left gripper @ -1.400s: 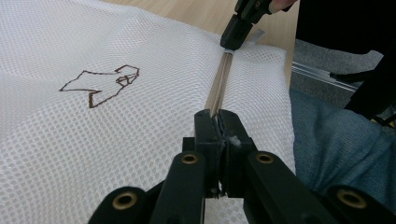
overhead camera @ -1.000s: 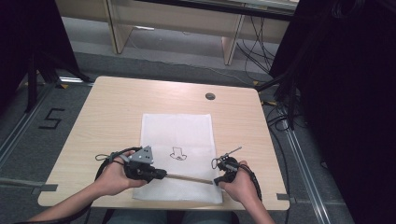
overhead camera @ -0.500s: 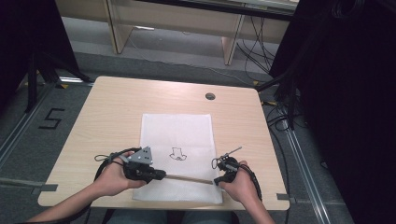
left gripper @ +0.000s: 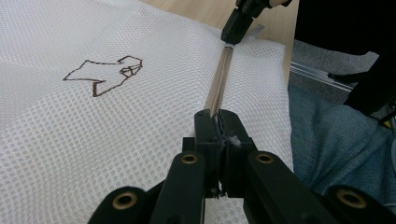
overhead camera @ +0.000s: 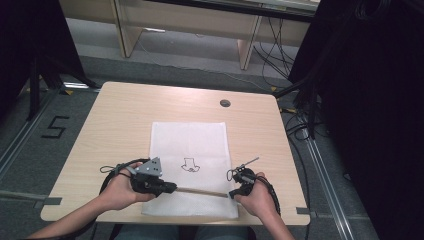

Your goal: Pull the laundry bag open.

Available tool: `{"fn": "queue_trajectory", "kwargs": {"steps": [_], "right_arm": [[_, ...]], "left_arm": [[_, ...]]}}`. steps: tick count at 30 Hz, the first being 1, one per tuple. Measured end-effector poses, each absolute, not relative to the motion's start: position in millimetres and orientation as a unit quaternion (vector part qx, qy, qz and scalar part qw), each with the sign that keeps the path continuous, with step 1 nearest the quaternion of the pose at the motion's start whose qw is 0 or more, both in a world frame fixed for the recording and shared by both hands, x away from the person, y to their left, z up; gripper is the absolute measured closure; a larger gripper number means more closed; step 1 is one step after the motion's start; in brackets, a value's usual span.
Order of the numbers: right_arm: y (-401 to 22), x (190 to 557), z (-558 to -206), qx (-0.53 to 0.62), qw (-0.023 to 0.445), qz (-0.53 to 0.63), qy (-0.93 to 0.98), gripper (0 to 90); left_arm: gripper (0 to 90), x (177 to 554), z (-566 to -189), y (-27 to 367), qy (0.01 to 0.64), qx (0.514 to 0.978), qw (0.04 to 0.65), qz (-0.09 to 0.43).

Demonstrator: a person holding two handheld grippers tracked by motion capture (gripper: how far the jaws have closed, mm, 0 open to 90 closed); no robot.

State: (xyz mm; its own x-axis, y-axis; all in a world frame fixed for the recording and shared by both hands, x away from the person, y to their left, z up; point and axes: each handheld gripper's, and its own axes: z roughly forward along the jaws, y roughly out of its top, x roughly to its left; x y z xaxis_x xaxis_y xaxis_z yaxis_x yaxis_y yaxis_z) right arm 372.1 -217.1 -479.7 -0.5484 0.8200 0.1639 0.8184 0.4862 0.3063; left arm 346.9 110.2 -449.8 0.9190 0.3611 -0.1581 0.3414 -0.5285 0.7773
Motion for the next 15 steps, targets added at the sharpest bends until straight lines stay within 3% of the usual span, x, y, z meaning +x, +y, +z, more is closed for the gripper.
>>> {"fn": "queue_trajectory", "kwargs": {"steps": [15], "right_arm": [[-216.2,371.6,-479.5,0.483,0.001,0.178,0.857,90.0]], "left_arm": [[87.3,347.8,-450.0,118.8,0.198,0.874,0.444,0.015]]}}
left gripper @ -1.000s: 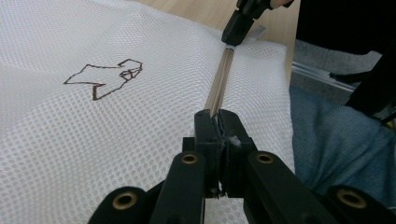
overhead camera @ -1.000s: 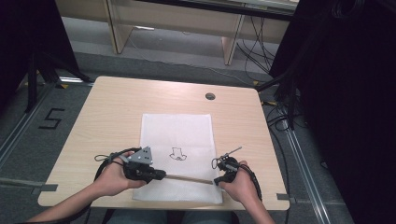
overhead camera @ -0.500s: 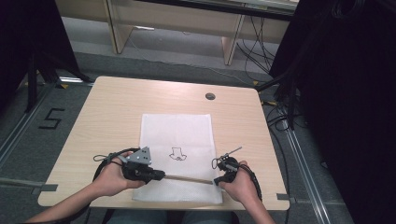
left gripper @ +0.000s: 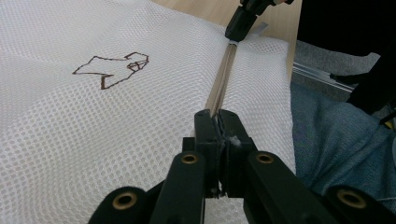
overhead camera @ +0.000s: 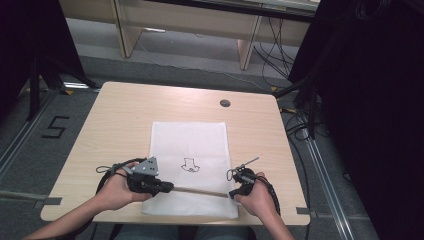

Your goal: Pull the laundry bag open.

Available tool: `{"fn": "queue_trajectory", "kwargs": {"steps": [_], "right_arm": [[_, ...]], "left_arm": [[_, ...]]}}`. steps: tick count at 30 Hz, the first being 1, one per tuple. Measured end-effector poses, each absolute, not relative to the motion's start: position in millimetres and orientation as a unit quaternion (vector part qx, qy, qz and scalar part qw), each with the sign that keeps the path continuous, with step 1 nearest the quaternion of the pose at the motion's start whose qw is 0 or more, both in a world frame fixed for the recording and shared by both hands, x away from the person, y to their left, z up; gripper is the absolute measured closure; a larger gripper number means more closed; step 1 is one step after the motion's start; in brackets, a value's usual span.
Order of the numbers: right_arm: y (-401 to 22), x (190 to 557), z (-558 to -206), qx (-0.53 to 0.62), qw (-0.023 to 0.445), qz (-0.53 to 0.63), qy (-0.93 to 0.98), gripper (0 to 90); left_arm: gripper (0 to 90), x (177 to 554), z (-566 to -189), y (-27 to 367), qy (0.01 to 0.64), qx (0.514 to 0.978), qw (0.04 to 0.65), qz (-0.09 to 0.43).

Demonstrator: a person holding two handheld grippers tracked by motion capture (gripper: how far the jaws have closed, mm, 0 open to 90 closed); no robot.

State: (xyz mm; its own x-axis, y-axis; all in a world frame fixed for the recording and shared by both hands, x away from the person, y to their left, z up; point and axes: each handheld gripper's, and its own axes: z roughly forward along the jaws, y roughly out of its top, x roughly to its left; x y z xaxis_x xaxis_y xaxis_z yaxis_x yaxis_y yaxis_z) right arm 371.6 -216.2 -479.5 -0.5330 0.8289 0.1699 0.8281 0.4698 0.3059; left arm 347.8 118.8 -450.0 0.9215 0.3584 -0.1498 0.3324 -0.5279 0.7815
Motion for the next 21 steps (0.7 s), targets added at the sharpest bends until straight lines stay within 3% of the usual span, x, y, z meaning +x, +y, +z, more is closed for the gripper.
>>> {"fn": "queue_trajectory", "kwargs": {"steps": [21], "right_arm": [[-215.5,371.2,-479.3,0.489,-0.002,0.177,0.854,90.0]], "left_arm": [[87.3,347.7,-449.6,127.5,0.200,0.876,0.439,0.023]]}}
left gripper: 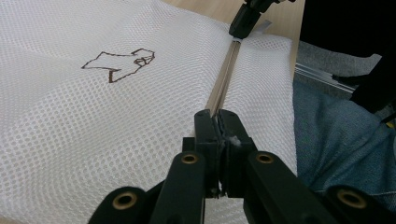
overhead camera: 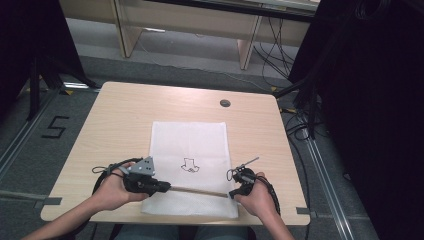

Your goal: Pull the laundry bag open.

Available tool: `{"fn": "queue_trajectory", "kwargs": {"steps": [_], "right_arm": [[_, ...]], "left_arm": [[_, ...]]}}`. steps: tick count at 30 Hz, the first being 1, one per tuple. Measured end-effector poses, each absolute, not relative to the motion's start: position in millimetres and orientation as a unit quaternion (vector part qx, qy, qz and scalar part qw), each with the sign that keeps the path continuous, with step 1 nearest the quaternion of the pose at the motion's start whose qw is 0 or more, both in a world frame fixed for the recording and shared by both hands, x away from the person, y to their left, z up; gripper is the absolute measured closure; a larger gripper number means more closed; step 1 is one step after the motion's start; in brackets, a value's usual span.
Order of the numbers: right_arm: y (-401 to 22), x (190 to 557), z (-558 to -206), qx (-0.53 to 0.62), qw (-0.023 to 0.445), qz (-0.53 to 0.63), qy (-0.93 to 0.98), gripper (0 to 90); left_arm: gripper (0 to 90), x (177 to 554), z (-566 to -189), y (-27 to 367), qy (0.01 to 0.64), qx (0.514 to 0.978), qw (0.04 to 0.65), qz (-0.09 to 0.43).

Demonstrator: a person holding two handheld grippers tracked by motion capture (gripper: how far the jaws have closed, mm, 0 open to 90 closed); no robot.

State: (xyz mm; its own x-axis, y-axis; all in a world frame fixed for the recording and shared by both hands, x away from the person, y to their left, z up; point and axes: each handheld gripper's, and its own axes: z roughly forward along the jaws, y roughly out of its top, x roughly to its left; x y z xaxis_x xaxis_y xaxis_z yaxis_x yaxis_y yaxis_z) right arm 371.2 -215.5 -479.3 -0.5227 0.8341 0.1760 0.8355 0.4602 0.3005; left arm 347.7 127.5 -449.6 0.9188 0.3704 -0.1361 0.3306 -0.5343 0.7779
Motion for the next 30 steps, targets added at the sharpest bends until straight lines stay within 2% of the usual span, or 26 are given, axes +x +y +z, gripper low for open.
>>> {"fn": "queue_trajectory", "kwargs": {"steps": [30], "right_arm": [[-216.0,371.5,-479.5,-0.483,-0.001,-0.177,-0.858,90.0]], "left_arm": [[87.3,344.8,-449.2,136.1,0.220,0.866,0.448,0.020]]}}
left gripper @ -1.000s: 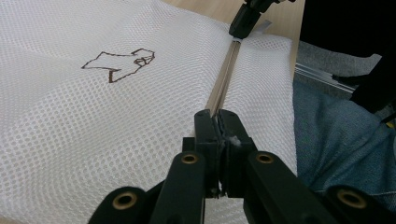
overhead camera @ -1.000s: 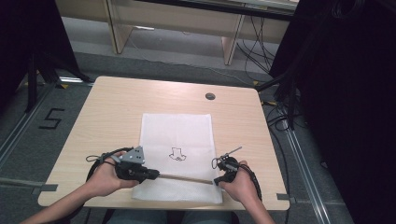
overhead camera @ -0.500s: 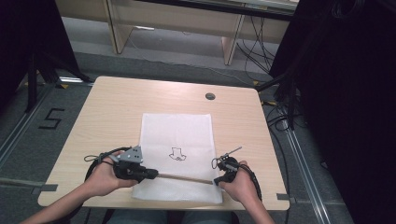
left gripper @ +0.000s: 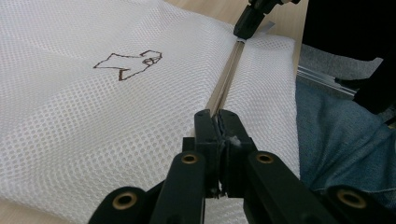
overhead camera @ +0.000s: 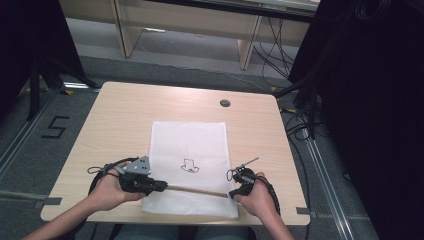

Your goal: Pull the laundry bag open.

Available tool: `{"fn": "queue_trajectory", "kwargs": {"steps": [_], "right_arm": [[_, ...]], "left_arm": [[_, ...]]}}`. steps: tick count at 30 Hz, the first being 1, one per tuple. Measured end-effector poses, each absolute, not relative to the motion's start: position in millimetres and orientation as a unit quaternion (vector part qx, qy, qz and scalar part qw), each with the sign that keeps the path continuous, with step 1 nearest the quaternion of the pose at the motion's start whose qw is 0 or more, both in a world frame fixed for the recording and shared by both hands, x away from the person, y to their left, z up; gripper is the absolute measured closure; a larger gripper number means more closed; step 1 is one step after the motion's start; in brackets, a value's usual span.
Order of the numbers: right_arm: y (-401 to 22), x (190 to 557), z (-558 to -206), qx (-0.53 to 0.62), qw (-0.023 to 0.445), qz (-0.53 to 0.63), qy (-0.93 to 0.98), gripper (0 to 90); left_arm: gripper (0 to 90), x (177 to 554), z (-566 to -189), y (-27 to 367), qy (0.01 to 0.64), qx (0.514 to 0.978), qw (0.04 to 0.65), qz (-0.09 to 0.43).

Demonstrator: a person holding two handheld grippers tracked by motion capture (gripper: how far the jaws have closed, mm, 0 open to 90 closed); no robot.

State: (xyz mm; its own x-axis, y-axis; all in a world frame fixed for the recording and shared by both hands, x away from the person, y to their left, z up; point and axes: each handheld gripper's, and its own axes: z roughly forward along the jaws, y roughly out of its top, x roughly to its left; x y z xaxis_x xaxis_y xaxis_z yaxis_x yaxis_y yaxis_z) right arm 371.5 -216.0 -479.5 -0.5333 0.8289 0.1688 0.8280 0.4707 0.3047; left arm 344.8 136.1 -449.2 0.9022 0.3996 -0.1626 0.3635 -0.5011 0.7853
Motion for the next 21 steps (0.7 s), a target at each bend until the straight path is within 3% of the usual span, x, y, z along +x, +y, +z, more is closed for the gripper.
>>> {"fn": "queue_trajectory", "kwargs": {"steps": [21], "right_arm": [[-216.3,371.6,-479.5,0.483,0.001,0.178,0.858,90.0]], "left_arm": [[87.3,343.0,-453.8,140.0,0.217,0.867,0.448,0.018]]}}
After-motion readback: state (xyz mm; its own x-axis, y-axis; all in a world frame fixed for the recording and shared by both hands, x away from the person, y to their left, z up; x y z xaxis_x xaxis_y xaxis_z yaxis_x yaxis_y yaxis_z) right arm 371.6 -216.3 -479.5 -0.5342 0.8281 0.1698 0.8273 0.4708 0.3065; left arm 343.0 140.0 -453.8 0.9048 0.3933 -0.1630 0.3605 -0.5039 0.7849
